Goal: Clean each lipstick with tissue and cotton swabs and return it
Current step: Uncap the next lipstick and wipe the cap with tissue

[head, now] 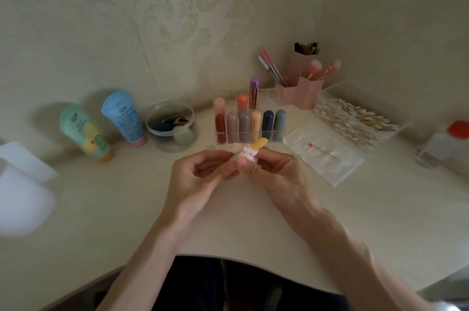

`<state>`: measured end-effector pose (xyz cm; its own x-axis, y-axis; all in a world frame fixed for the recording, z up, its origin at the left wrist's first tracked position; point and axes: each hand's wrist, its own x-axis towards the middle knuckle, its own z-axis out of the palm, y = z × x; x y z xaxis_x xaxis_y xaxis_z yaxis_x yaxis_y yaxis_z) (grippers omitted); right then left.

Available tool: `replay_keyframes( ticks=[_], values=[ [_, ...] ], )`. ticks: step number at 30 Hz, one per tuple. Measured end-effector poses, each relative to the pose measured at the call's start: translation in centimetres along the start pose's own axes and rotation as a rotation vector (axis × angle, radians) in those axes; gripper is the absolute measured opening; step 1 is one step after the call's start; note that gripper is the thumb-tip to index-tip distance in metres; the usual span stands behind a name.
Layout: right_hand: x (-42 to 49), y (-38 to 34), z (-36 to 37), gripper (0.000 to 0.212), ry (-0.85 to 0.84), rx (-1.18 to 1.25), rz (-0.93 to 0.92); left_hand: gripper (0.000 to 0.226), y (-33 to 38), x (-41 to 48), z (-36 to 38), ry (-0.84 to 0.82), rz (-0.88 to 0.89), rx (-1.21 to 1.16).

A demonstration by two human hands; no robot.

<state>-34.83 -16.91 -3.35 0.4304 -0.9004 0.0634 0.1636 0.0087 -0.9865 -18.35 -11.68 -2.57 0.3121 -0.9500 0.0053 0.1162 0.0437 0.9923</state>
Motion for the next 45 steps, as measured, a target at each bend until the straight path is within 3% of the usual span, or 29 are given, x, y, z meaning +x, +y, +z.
replay_keyframes(
  ticks=[5,8,12,15,23,28,32,38,45],
  values=[
    [0.0,-0.3,0.2,0.025,0.042,-0.001,0.044,0.033,-0.7,-0.4,0.6,0.087,0.224,0.283],
    [-0.1,-0.4,0.0,0.023,0.054,0.008,0.046,0.034,-0.8,-0.3,0.5,0.041,0.203,0.328],
    [-0.1,-0.5,-0.4,0.024,0.059,-0.016,0.037,0.023,-1.2,0.1,0.1,-0.074,0.127,0.218],
    [-0.1,-0.4,-0.2,0.026,0.084,-0.025,0.053,0.018,-1.1,-0.1,0.4,-0.013,0.168,0.290],
    [-0.3,-0.4,-0.1,0.021,0.142,0.057,0.058,0.032,-1.4,-0.6,2.0,0.182,0.358,0.543],
    [-0.3,-0.4,-0.2,0.019,0.236,0.031,0.065,0.024,-1.4,-0.2,2.7,0.222,0.425,0.672],
    [-0.2,-0.3,-0.2,0.018,0.286,0.043,0.050,0.026,-1.4,0.0,2.9,0.219,0.384,0.643],
    [-0.2,-0.6,-0.4,0.027,0.298,0.026,0.088,0.016,-0.8,0.7,2.7,0.135,0.060,0.235],
    [0.3,-0.4,-2.7,0.033,0.519,0.098,0.091,0.009,-1.0,1.4,2.9,0.082,0.034,0.390]
  ],
)
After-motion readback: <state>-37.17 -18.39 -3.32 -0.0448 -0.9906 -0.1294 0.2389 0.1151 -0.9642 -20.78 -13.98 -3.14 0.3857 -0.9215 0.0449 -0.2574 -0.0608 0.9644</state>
